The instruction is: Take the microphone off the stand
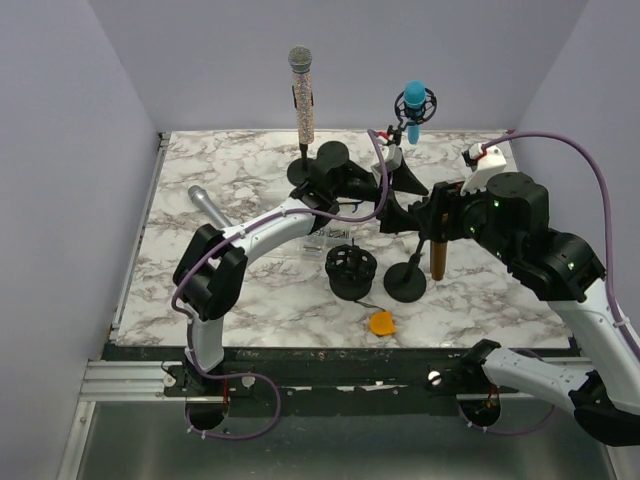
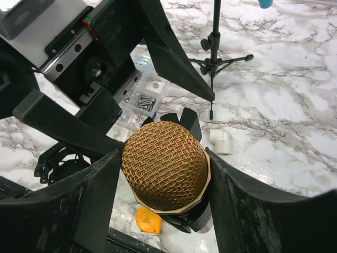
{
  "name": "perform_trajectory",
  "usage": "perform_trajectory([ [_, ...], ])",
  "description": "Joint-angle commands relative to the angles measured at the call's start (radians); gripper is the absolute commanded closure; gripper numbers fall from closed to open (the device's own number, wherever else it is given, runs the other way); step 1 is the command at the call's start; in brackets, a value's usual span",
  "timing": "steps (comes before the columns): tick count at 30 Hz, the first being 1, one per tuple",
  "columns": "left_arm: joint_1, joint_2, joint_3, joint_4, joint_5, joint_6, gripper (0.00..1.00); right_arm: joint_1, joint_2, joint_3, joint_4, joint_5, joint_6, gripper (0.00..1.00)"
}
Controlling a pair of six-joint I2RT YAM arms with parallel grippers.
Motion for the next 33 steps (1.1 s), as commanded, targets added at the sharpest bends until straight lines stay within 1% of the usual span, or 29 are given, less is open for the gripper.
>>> perform_trajectory([
  [1,-0.016,0.051,0.057,0.071,0.11,-0.065,0.01,0.003,-0.008,0.013,0.003,-0.021,-0.012,0.35],
  [7,-0.018,0.077,0.058,0.165,0.16,-0.154,0.04,0.004,-0.012,-0.003,0.012,-0.027,-0.016,0.4],
  [10,-0.019,0.084,0.063,0.189,0.178,-0.182,0.08,0.004,-0.016,-0.011,0.016,-0.025,-0.019,0.43],
  [11,-0.018,0.086,0.065,0.193,0.184,-0.186,0.11,0.005,-0.02,-0.014,0.018,-0.023,-0.021,0.44],
  [15,-0.018,0.091,0.065,0.186,0.188,-0.186,0.33,0.004,-0.029,-0.025,0.032,-0.021,-0.029,0.5],
  [18,-0.018,0.079,0.052,0.167,0.164,-0.162,0.5,0.004,-0.033,-0.036,0.047,-0.019,-0.034,0.54],
  [21,-0.019,0.062,0.046,0.128,0.137,-0.124,0.63,0.004,-0.036,-0.053,0.064,-0.023,-0.048,0.62],
  [22,-0.02,0.056,0.044,0.107,0.13,-0.106,0.73,0.004,-0.039,-0.058,0.069,-0.02,-0.053,0.64],
  [23,-0.022,0.048,0.042,0.081,0.12,-0.08,0.8,0.004,-0.04,-0.064,0.075,-0.014,-0.06,0.67],
  [24,-0.024,0.042,0.039,0.059,0.111,-0.058,0.89,0.004,-0.044,-0.072,0.084,-0.005,-0.065,0.69],
  [25,-0.026,0.032,0.032,0.038,0.104,-0.041,0.96,0.003,-0.046,-0.078,0.09,0.004,-0.071,0.74],
  [26,-0.027,0.024,0.026,0.028,0.093,-0.025,1.0,0.004,-0.051,-0.087,0.1,0.014,-0.078,0.78],
  [29,-0.029,0.006,0.013,-0.005,0.075,0.006,1.0,0.004,-0.061,-0.104,0.13,0.033,-0.095,0.96],
  [30,-0.029,0.004,0.016,-0.03,0.068,0.021,1.0,0.004,-0.062,-0.105,0.142,0.036,-0.099,0.99],
  [33,-0.03,0.009,0.034,-0.087,0.067,0.048,1.0,0.003,-0.064,-0.093,0.184,0.02,-0.104,0.99],
])
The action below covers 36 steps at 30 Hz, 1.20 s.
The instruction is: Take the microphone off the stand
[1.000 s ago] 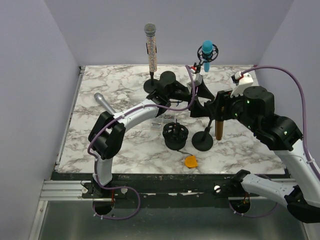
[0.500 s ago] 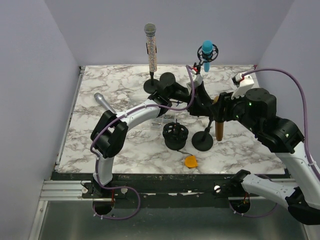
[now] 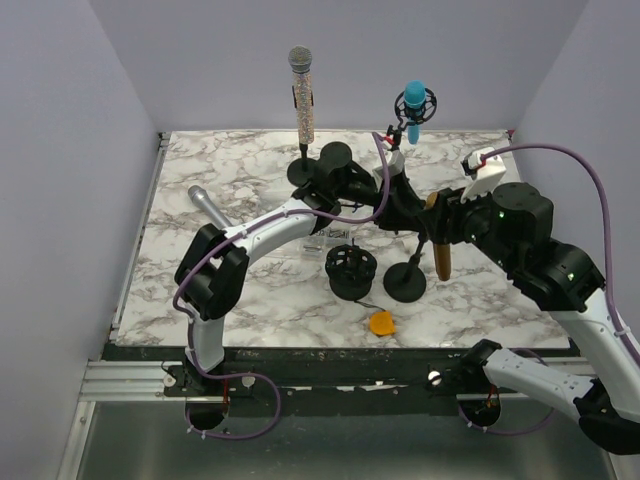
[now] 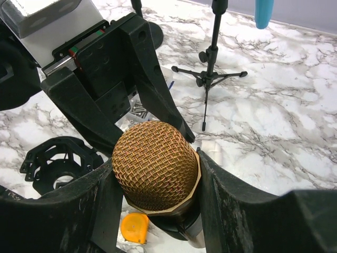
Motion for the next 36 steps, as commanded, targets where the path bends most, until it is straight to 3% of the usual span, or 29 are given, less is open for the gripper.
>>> perform_trajectory([
  [1,-0.02,-0.023,0.024,-0.12,-0.044,0.101,1.0,0.004,-0.003,-0.001,0.111,0.01,-0.02,0.99],
  [6,-0.02,-0.008,0.066,-0.19,-0.029,0.113,1.0,0.004,-0.018,0.025,0.21,-0.094,-0.043,0.99],
  [11,-0.023,-0.052,0.012,-0.165,-0.093,0.098,1.0,0.003,-0.018,0.018,0.201,-0.088,-0.069,0.99],
  [15,-0.024,-0.109,-0.096,-0.028,-0.126,0.048,0.56,0.004,-0.065,-0.038,0.195,-0.048,-0.074,0.99],
  [20,-0.024,-0.116,-0.121,0.04,-0.117,0.009,0.38,0.004,-0.093,-0.084,0.187,-0.067,-0.065,0.99],
  [22,-0.023,-0.106,-0.11,0.051,-0.111,0.0,0.23,0.003,-0.09,-0.087,0.18,-0.08,-0.06,0.99],
  [26,-0.023,-0.083,-0.082,0.053,-0.095,-0.005,0.17,0.004,-0.088,-0.088,0.175,-0.095,-0.059,0.99],
  [27,-0.021,-0.073,-0.073,0.052,-0.086,-0.009,0.05,0.004,-0.087,-0.089,0.174,-0.098,-0.06,0.99],
  [28,-0.02,-0.063,-0.062,0.05,-0.071,-0.012,0.03,0.004,-0.086,-0.089,0.173,-0.102,-0.062,0.99],
  [36,-0.018,-0.001,-0.02,0.126,0.03,-0.082,0.04,0.003,-0.078,-0.088,0.171,-0.105,-0.065,0.99],
])
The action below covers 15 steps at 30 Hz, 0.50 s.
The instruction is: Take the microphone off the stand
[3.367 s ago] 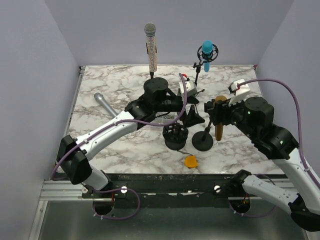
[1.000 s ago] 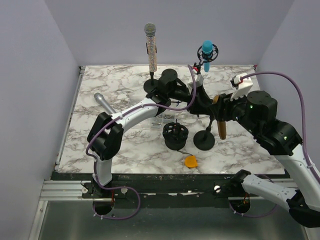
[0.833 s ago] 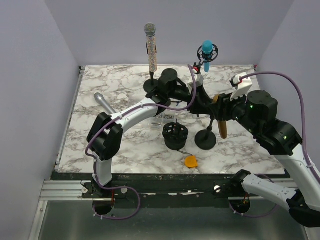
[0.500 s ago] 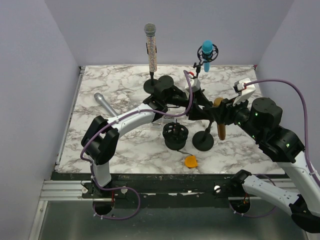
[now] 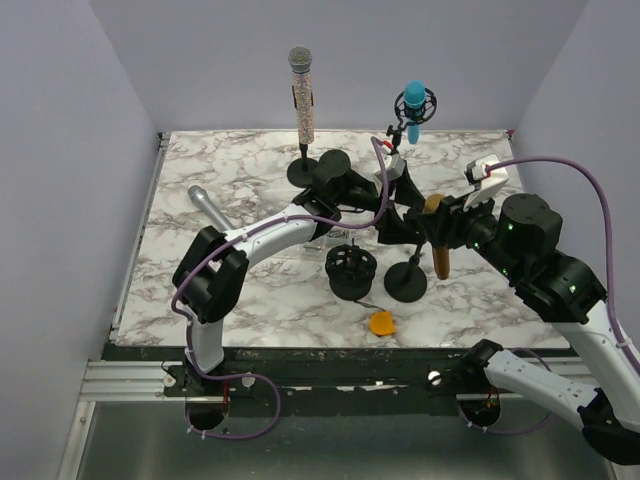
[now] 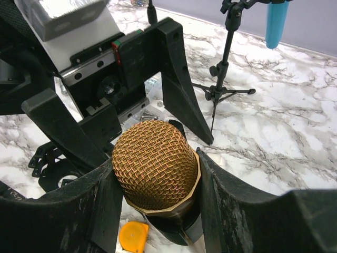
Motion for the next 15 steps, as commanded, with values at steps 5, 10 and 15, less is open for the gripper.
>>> perform_trajectory([
  [5,0.001,0.052,0.056,0.036,0.123,-0.024,0.11,0.002,-0.005,0.004,0.068,-0.026,-0.004,0.99],
  [10,0.003,0.054,0.054,0.045,0.123,-0.022,0.42,0.001,-0.004,0.001,0.069,-0.025,-0.005,0.99],
  [15,0.005,0.044,0.043,-0.001,0.111,0.025,0.87,0.002,-0.009,-0.003,0.075,-0.024,-0.007,0.99],
])
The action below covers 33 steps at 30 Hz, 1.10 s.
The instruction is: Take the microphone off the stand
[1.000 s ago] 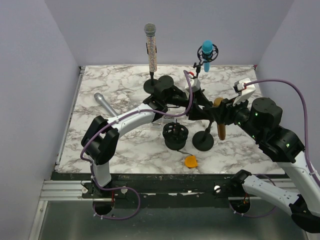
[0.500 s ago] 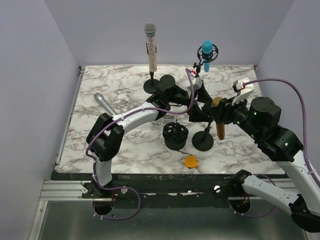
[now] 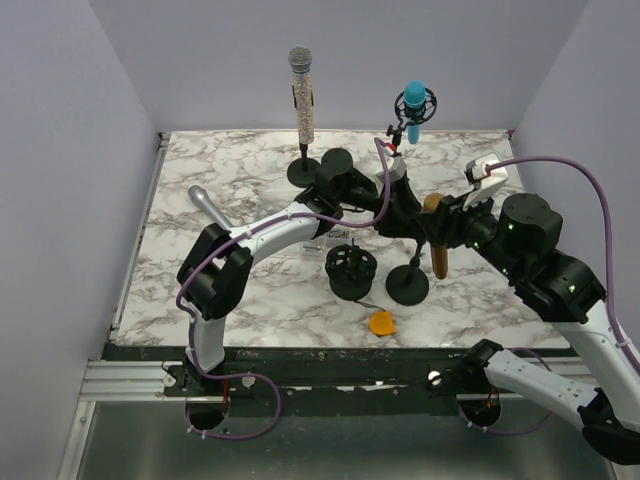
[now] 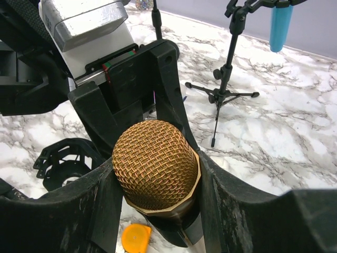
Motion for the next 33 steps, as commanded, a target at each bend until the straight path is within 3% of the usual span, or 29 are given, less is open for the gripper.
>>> perform_trajectory([
  [1,0.002,-0.006,0.014,-0.043,0.02,0.057,0.98,0.002,-0.011,-0.004,0.069,-0.027,-0.012,0.99],
  [11,0.002,-0.02,0.042,-0.204,-0.035,0.13,1.0,0.002,-0.004,0.012,0.15,-0.111,-0.084,0.99],
  [22,-0.032,-0.067,0.08,-0.467,-0.16,0.314,1.0,0.002,0.044,-0.033,0.324,-0.238,-0.128,0.99],
  [28,-0.044,-0.134,0.023,-0.484,-0.368,0.274,1.0,0.002,-0.04,-0.098,0.229,-0.111,-0.046,0.99],
  [29,-0.054,-0.164,-0.008,-0.462,-0.468,0.252,1.0,0.002,-0.06,-0.111,0.2,-0.069,-0.018,0.97],
  [33,-0.095,-0.259,-0.128,-0.392,-0.791,0.17,1.0,0.002,-0.092,-0.136,0.086,0.061,0.078,0.56],
])
